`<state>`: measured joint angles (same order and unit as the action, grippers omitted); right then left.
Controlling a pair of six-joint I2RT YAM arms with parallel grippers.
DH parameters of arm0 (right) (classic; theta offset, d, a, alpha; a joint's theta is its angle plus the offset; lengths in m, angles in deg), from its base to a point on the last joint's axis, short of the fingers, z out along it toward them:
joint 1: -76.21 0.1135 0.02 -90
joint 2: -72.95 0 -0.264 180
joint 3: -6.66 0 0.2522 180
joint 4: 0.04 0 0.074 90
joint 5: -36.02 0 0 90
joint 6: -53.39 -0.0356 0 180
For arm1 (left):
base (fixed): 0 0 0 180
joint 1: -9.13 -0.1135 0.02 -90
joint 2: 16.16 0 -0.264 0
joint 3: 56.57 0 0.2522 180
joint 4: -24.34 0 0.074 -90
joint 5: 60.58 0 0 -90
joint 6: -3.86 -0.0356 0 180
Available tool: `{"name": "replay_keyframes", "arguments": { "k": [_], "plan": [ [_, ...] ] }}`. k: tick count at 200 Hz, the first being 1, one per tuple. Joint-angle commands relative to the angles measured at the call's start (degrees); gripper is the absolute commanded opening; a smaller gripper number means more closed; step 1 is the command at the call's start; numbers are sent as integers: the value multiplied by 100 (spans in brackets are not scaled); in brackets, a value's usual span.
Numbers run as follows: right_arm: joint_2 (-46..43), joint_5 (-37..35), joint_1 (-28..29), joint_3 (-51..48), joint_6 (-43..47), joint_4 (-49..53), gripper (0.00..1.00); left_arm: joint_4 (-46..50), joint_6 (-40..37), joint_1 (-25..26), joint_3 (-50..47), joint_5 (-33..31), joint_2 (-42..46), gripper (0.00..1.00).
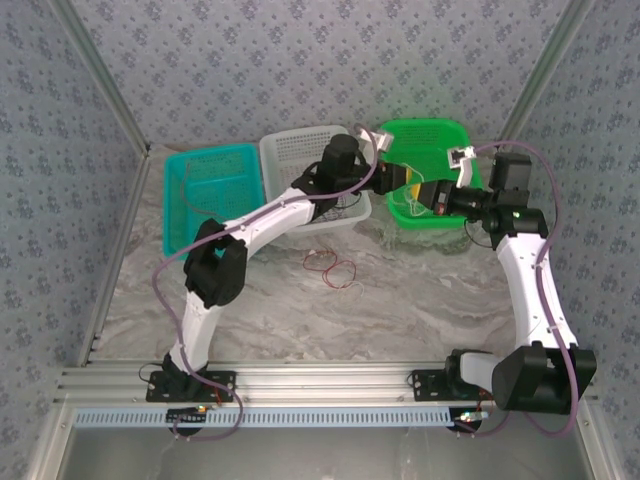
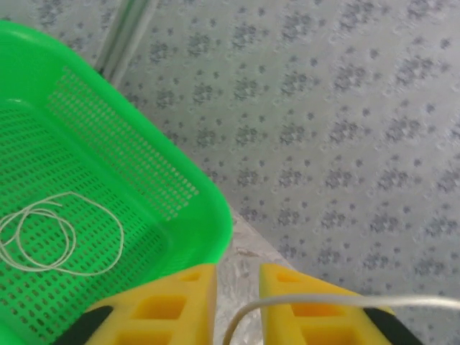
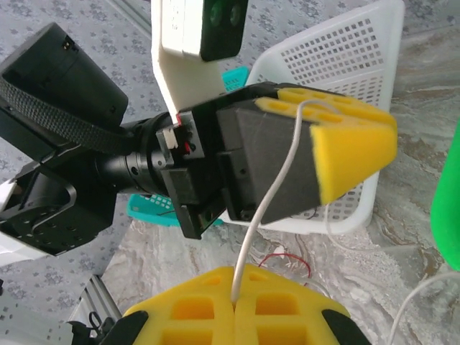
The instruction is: Untangle the cables
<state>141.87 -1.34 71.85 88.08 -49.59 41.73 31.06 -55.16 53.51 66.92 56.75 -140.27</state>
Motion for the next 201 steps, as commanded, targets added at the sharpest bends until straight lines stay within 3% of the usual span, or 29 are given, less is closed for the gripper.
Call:
{"name": "replay_keyframes", "arguments": {
  "k": [1,29,74,96,109,131,152,167,195,201],
  "plan": [
    [-69,-374,-42,13,183,450,0,1345,-923,26,780,-633,-284,13],
    [109,-975,-267,441,373,1149,0,2537,-1953,32,2014,-1338,-891,11],
    [746,-1491,-335,811,742,1515,0,3409,-2769,45,4397,-1450,-2309,15],
    [1207,-1823,-346,869,821,1376,0,3491,-2853,48,4941,-1793,-2699,32],
    [1468,-1936,-341,833,765,1107,0,3496,-2803,51,4944,-2010,-2723,54],
    [1898,-2142,-357,837,608,671,0,3653,-2722,56,4935,-2144,-2617,76],
    [2230,-2242,-353,919,500,194,0,3814,-2694,84,4911,-2251,-2433,82],
    [2448,-2574,-367,974,448,68,0,3891,-2694,115,4858,-2411,-2284,99],
    [3030,-2875,-432,1352,447,252,0,4235,-2649,156,4832,-2642,-2038,99],
    [3187,-2903,-431,1496,482,384,5,4320,-2640,167,4806,-2666,-1977,100]
  ]
}}
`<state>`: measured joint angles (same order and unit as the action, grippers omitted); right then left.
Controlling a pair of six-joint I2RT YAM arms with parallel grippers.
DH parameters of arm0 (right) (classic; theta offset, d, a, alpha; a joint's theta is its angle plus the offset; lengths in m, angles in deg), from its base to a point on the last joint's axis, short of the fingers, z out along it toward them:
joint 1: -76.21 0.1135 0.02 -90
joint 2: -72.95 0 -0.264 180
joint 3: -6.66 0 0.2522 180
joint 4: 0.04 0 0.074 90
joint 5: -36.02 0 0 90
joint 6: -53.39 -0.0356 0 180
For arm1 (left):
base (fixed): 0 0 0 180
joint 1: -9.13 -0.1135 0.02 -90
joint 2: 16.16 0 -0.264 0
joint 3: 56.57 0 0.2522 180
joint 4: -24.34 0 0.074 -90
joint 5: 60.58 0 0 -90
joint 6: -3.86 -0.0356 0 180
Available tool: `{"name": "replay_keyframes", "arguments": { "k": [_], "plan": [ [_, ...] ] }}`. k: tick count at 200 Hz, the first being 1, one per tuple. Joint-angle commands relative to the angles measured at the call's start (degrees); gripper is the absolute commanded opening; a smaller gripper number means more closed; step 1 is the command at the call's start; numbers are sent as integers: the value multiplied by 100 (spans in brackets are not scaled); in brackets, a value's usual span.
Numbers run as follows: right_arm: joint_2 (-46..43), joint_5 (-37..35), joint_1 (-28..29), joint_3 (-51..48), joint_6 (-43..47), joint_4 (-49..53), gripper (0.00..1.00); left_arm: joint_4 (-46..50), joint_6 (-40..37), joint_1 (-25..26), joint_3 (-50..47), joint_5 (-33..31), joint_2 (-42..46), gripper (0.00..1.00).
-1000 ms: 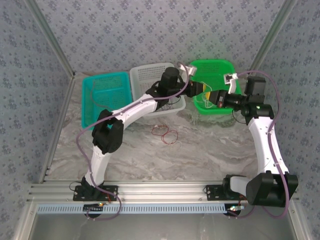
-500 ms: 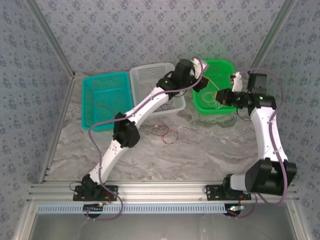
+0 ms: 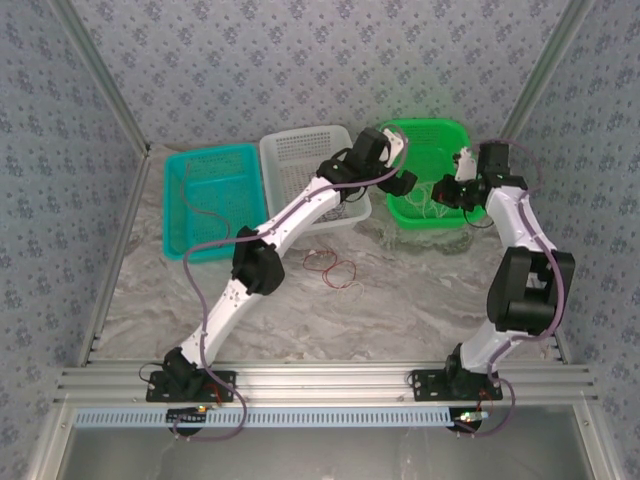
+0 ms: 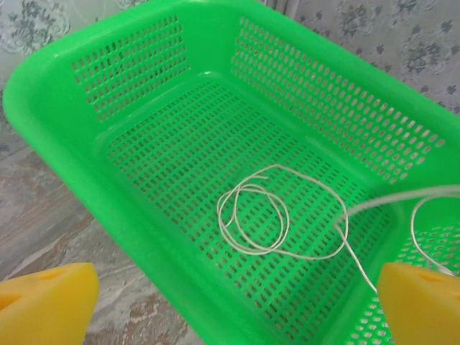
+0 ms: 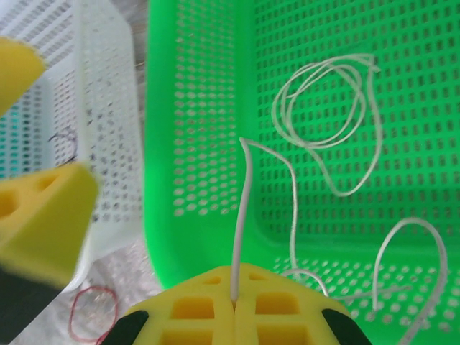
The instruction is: Untangle the cables
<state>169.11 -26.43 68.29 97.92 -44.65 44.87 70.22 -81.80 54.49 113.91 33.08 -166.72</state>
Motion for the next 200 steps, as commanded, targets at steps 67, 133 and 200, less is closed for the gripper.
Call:
{"name": "replay_keyframes", "arguments": {
  "k": [67,133,200],
  "plan": [
    [815,-1012,-25,959,28,523,88,-1002,486,65,-3342,-424,2885,99],
    [-736,-1036,618,123,-89,49,99,-2781,1503,-269,-7834,-335,5617,99],
    [-1452,-262,2191,-1331,110,475,81,-3654,2719,-684,-10142,-783,7019,99]
  ]
}}
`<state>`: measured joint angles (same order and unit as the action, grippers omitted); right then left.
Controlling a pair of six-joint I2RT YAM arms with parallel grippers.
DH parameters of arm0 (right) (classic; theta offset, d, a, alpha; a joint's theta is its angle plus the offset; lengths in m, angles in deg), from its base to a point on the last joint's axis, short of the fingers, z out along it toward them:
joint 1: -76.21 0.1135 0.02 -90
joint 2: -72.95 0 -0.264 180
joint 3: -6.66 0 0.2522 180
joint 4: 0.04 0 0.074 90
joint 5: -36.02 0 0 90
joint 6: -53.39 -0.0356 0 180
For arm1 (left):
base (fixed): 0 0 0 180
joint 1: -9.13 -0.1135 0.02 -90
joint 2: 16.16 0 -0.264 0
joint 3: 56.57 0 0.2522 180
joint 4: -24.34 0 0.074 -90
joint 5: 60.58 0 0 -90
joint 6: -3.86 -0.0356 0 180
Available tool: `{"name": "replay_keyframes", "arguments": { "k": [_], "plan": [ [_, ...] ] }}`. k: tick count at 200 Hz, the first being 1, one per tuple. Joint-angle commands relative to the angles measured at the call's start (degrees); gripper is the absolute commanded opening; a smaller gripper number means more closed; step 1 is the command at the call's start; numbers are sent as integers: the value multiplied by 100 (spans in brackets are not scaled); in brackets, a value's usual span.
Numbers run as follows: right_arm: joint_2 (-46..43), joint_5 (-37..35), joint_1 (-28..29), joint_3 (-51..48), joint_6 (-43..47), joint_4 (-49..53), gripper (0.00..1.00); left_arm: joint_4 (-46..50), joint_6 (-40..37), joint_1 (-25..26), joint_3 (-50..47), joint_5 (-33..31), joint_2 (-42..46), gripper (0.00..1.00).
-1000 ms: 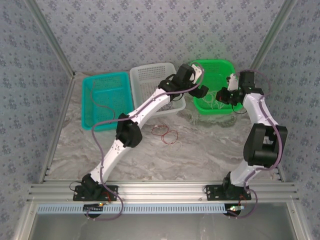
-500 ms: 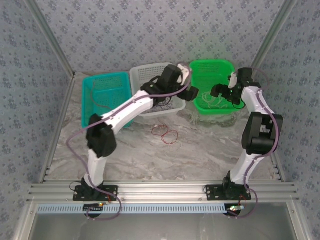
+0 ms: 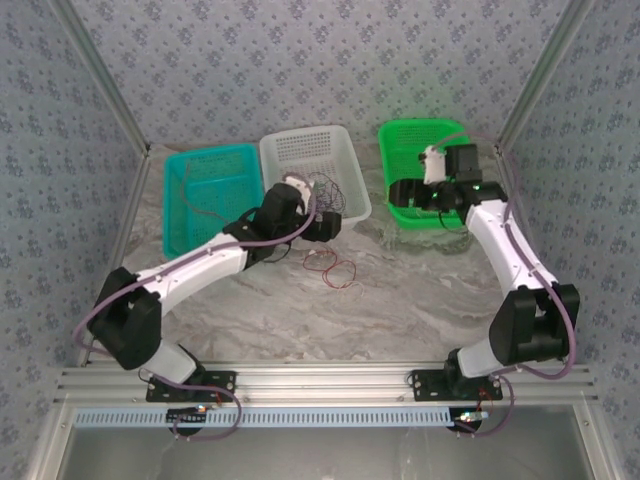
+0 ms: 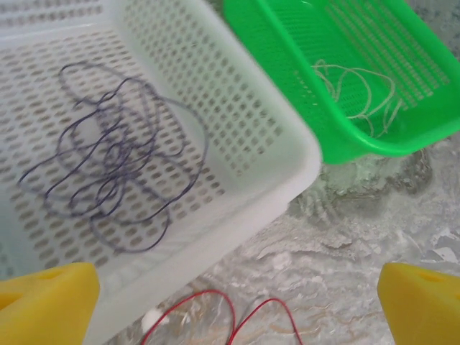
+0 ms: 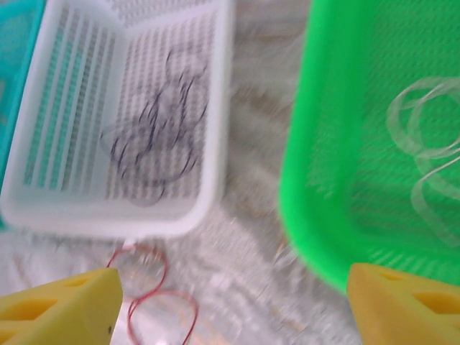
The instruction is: Untangle the cables
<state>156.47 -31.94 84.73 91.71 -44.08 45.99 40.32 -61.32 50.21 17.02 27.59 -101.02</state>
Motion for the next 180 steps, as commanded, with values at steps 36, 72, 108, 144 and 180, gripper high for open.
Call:
{"name": "replay_keyframes", "arguments": {
  "k": [36,72,108,144,180],
  "plan": [
    [-393,182,1333,-1950,-398,-83,71,-424,787,-460,-865,-363,859,99],
    [-512,-225,1675,-2706,-786,-466,66,-357,738,-471,-982,-488,1054,99],
    [-390,-517,2079,-2836,-961,-784,63,-441,835,-473,-1001,-367,974,99],
    [-26,-1008,2316,-2738,-1094,-924,52,-520,882,-476,-1032,-317,963,99],
    [362,-1588,2603,-2476,-918,-692,49,-499,850,-471,-1029,-316,1027,99]
  ]
}}
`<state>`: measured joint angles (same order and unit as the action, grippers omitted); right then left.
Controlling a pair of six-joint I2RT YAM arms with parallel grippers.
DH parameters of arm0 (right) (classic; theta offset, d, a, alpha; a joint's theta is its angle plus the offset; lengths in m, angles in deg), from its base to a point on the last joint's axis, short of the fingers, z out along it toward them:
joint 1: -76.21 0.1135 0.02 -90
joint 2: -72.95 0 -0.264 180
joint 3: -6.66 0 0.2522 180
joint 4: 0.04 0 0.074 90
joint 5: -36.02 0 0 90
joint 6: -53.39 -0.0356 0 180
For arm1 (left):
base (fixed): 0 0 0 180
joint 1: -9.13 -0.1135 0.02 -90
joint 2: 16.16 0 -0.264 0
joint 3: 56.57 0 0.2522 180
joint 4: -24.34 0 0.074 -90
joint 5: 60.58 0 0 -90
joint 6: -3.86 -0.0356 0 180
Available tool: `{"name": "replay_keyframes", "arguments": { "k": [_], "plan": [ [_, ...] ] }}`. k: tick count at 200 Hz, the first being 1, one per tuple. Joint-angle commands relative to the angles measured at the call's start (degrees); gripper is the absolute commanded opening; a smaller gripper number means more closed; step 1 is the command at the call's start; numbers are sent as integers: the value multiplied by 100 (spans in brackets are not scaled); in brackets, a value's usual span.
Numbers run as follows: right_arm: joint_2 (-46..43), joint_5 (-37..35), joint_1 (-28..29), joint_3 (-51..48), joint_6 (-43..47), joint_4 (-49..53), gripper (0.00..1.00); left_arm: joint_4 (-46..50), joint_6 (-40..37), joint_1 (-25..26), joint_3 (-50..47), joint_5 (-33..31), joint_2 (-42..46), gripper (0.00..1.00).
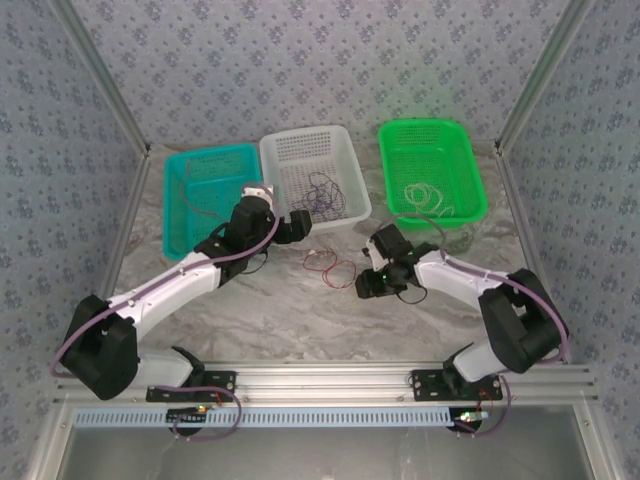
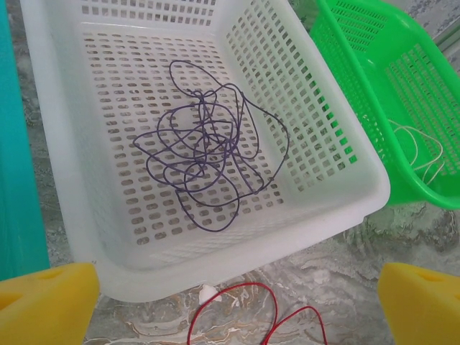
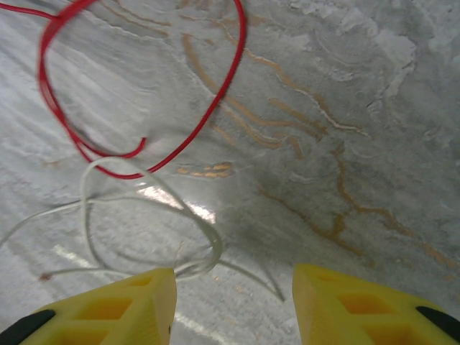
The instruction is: Untangle the cables
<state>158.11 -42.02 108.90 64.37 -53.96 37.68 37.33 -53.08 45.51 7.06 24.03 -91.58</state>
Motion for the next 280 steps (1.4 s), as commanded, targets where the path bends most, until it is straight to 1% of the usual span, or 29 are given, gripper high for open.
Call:
{"name": "replay_keyframes", "arguments": {
  "k": [1,14,30,46,64,84,96,111,132,152,171,188,196,207,226,242,280],
  "plan": [
    [204,-603,194,265,80,141,49,-197,25,-5,-35,44,81,99],
    [287,-710,242,273,93,97,50,-186,16,-5,-38,29,92,99],
    [368,-678,275,264,40,-65,51,-199,34,-4,-50,29,71,99],
    [505,-776,366,300,-6,-139,50,-228,67,-5,-65,43,51,99],
    [704,-1044,448,404,-66,-97,38,-256,84,0,-74,52,45,99],
    [783,-1183,480,442,-80,-76,23,-243,60,-5,-76,45,82,99],
    [641,-1192,475,354,-73,-166,15,-236,44,-7,-95,32,97,99],
    [176,-1144,470,169,-38,-361,10,-228,4,0,-101,63,116,99],
    [-703,-957,462,-79,183,-548,9,-297,-83,4,-113,241,79,99],
    [-1560,-992,454,-228,510,-504,8,-576,-256,65,-105,651,-31,99],
    [-2244,-1040,333,-246,763,-240,8,-800,-509,210,35,1237,-261,99],
    [-2660,-882,160,-185,886,-16,8,-845,-777,399,301,1754,-583,97],
    [-2797,-792,84,-168,898,58,8,-845,-867,473,437,2002,-750,96],
    [-2944,-839,6,-140,854,135,8,-942,-881,554,569,2323,-958,95],
    [-3108,-1026,-126,-138,752,140,6,-1400,-674,625,599,2703,-1215,92],
    [-3186,-1227,-241,-192,655,7,5,-1706,-525,658,553,2792,-1319,91],
    [-3220,-1425,-534,-248,375,-373,4,-1890,-335,670,381,2890,-1292,90]
  ]
}}
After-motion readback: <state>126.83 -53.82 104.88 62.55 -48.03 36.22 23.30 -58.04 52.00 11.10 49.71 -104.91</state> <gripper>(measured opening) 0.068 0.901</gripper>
